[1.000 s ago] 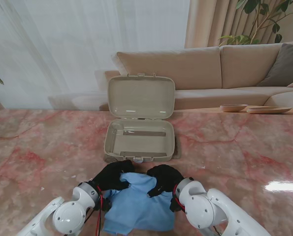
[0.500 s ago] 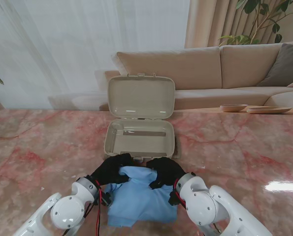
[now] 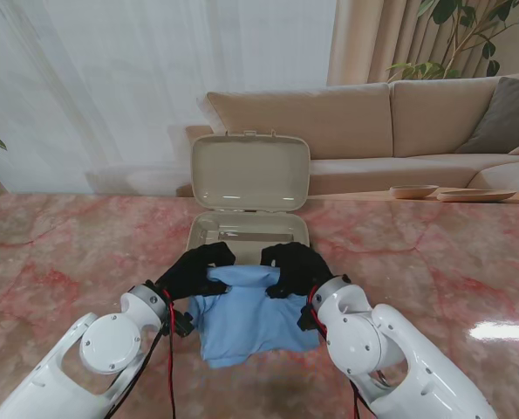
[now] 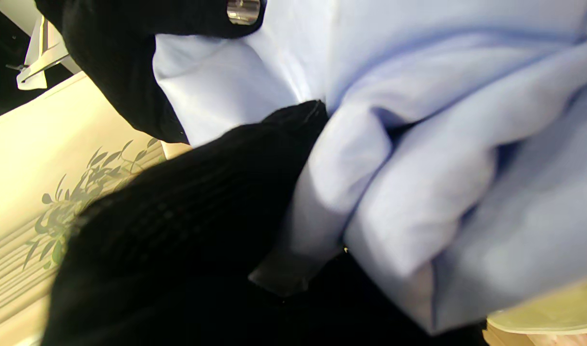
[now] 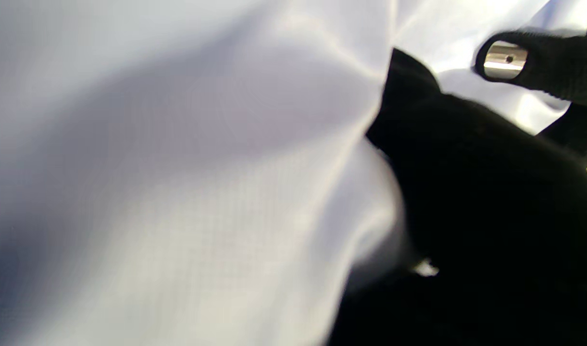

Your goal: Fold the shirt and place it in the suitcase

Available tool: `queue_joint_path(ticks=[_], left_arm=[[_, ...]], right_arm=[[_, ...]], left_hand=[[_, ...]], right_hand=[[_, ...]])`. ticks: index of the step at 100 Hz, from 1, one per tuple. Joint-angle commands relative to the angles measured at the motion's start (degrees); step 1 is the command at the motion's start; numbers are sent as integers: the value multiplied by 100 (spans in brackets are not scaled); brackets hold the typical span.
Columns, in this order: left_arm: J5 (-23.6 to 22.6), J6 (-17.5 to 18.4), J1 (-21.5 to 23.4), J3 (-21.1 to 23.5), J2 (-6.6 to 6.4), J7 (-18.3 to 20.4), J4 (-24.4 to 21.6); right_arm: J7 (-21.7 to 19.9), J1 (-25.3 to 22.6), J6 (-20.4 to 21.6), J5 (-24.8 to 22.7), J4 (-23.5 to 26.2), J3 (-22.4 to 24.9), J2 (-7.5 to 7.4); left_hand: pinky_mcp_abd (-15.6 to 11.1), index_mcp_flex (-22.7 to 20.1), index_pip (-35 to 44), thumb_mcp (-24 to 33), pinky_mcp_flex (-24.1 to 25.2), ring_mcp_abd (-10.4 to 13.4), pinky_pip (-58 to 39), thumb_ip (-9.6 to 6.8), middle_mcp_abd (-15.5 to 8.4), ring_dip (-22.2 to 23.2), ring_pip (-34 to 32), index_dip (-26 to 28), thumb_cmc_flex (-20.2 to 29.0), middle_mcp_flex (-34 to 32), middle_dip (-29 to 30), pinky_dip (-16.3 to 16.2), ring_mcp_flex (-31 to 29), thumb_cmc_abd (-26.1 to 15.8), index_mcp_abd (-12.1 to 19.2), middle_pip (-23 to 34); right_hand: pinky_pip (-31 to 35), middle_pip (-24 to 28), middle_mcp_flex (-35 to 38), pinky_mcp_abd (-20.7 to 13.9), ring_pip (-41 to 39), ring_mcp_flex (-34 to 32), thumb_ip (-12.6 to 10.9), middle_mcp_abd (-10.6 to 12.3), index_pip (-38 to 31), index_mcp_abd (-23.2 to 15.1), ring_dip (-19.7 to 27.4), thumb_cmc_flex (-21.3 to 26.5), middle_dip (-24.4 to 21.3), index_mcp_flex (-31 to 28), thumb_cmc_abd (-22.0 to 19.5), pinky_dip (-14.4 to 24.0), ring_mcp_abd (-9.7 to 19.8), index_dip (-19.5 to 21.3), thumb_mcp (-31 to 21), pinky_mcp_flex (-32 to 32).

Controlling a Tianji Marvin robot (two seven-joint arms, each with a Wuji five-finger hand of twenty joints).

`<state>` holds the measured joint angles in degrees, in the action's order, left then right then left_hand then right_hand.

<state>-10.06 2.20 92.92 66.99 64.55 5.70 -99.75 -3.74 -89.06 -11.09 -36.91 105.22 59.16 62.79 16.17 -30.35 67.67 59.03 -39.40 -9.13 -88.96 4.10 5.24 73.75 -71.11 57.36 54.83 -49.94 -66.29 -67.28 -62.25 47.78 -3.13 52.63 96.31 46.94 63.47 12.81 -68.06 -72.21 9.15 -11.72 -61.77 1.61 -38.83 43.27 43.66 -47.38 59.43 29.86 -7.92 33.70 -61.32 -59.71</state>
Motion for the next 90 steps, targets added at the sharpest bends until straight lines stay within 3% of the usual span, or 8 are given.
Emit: queue_joint_path(ticks=[1,19,27,64,69,73,85,90], left_arm=[[-37,-56,-111,58,-4,-33,-116],[-50,-214,-357,105,15,-46,-175],[-40,-261,-500,111,28,-56,-145],[386,-674,-1111,117,107,3,163],[387,-708,-1191,107,120,-19,243],[408,-734,-1252,100,131,-29,310],[417,-797,-1447,47,173,-117,553],[405,-811,-1537,19,189,-150,675]], right_arm=[[0,153,-92,-21,85,39,43],[78,460,-367,-37,69,-46,91],[99,608,-495,-34,47,-89,111],[14,1286,-944,87,-135,-311,172],[5,1388,-973,115,-198,-363,182],[-1,1470,-999,145,-256,-410,191],[12,1743,-1075,262,-494,-586,235],[24,1856,-1100,339,-608,-663,257]], left_hand=[[59,-22,139,747,-123,367,-489,-665,-181,-43,-212,123,379,-240,-82,-157,-323,-239,161,331],[55,-12,120,725,-137,392,-496,-675,-183,-41,-214,129,379,-234,-92,-160,-322,-251,153,323],[56,-11,117,720,-139,387,-497,-676,-186,-40,-215,131,379,-233,-104,-161,-321,-248,153,328],[52,21,77,687,-133,389,-498,-673,-178,-28,-216,142,396,-213,-155,-163,-299,-280,153,315],[60,20,74,682,-128,392,-498,-673,-178,-23,-219,144,400,-213,-162,-166,-296,-280,153,313],[62,38,65,677,-128,396,-497,-671,-188,-20,-220,146,396,-205,-170,-168,-295,-285,158,311],[66,43,62,659,-85,381,-490,-661,-186,-13,-221,151,409,-190,-186,-177,-272,-303,167,310],[68,61,56,644,-80,381,-489,-653,-194,-8,-222,155,416,-176,-193,-182,-260,-318,173,307]], right_hand=[[484,148,262,-106,-413,-280,-313,-17,-318,-226,-166,496,112,-199,121,46,86,144,-532,-89],[504,64,296,-626,-414,-281,-255,28,-346,-269,-257,452,218,-186,159,272,100,138,-634,-618],[-1410,41,299,-18,-402,-283,-259,40,-355,-273,-291,445,245,-184,175,-1928,107,135,-650,-135],[502,13,252,-728,-380,-282,-303,68,-346,-303,-287,458,285,-130,109,254,102,155,-590,-608],[-1849,5,254,78,-368,-281,-307,74,-344,-303,-288,461,296,-130,93,-2631,98,157,-582,147],[-204,7,253,-390,-360,-282,-310,80,-341,-315,-289,460,301,-122,87,-628,97,164,-579,-492],[-1911,12,249,92,-358,-282,-308,102,-350,-334,-289,450,309,-122,86,-2999,97,170,-586,175],[65,4,252,-364,-358,-282,-305,98,-356,-350,-289,441,326,-120,82,349,97,170,-593,-394]])
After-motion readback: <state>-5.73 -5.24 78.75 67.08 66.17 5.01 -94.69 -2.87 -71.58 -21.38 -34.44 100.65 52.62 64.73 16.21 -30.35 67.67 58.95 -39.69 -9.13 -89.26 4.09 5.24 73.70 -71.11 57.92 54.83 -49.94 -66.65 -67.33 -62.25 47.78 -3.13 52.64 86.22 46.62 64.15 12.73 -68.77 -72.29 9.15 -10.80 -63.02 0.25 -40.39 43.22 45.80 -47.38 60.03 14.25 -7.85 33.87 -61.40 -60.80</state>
